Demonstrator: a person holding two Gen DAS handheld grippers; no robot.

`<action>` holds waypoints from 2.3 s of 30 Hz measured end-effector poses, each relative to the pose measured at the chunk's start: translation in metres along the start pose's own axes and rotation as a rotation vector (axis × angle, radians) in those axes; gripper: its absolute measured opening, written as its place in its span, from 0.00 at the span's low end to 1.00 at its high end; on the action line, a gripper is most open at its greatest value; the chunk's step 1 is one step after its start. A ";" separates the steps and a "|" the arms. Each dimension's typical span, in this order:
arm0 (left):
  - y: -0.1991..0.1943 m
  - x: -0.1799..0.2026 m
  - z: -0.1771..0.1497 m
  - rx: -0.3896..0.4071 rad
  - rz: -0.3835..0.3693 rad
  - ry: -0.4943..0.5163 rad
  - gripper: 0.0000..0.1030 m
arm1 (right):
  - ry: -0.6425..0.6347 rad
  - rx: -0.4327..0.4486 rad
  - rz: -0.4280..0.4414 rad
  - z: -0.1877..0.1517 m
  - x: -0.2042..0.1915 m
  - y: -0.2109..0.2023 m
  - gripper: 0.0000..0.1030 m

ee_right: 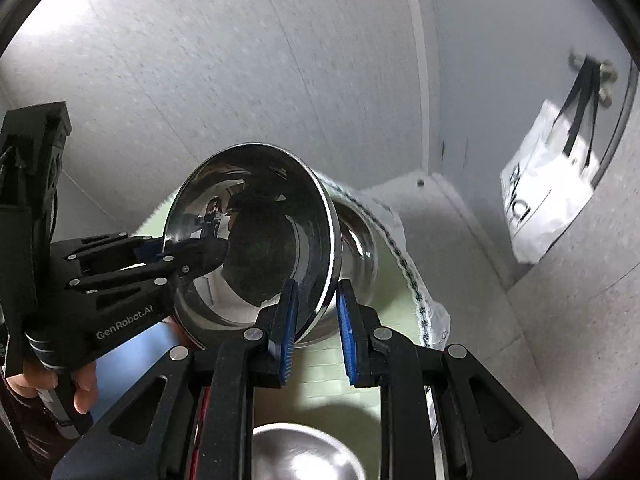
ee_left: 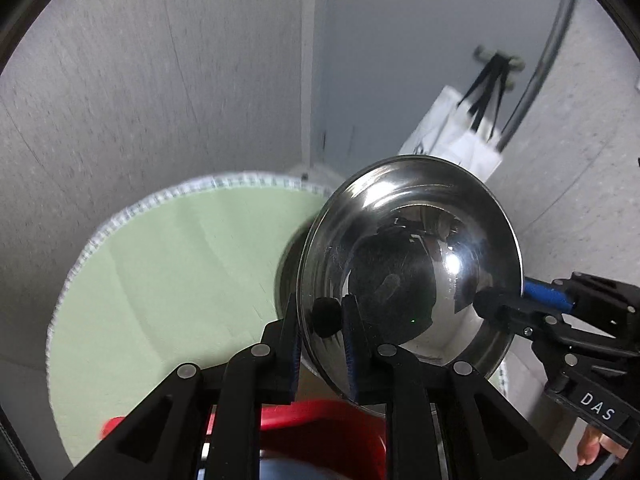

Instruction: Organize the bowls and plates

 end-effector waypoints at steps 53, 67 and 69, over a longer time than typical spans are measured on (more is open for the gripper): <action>-0.015 0.025 -0.039 -0.083 0.010 0.076 0.78 | 0.216 -0.031 -0.032 -0.125 0.038 -0.024 0.52; -0.030 0.120 -0.113 -0.153 0.001 0.494 0.76 | 0.333 -0.045 0.041 -0.177 0.035 -0.022 0.37; -0.017 0.123 -0.111 -0.191 0.025 0.503 0.64 | 0.363 -0.054 0.069 -0.183 0.036 -0.017 0.21</action>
Point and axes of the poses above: each gripper's, at about its wrist camera, not at the fingertips, and y roughly the way its jaws point, x to its right, z to its top, the point moved 7 cm from there along y, roughly the way its jaws point, and after that the axes turned 2 degrees about -z, right-handed, at the moved point
